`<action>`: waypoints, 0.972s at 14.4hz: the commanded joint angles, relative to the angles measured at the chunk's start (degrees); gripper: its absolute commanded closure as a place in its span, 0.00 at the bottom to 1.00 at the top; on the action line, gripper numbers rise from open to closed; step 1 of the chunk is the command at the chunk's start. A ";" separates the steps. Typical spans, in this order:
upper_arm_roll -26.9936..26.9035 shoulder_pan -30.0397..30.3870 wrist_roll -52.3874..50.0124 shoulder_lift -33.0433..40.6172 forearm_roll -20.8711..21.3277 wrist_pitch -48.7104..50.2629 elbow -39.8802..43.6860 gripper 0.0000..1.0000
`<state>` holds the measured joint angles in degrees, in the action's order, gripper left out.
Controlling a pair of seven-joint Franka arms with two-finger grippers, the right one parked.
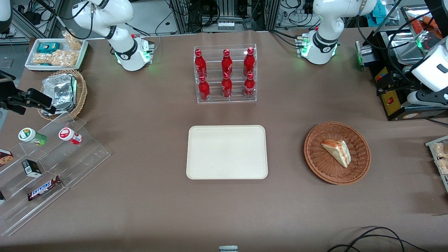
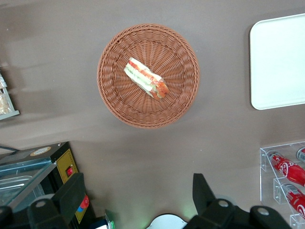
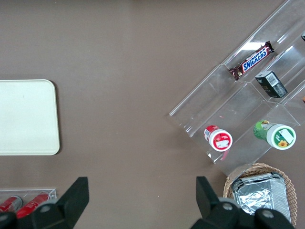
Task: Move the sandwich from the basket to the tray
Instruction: 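Lower the open left gripper onto the sandwich in the wicker basket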
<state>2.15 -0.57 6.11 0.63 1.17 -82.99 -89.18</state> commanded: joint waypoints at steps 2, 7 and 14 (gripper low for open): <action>0.31 0.22 -2.76 -0.19 -0.64 1.16 0.59 0.00; 0.31 0.39 -2.77 -0.89 -0.64 -0.41 -4.22 0.00; -0.13 0.83 -23.19 -5.80 0.24 -28.26 -25.51 0.00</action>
<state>1.59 -0.32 -8.78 -4.80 1.15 -107.33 -112.19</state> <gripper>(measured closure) 0.000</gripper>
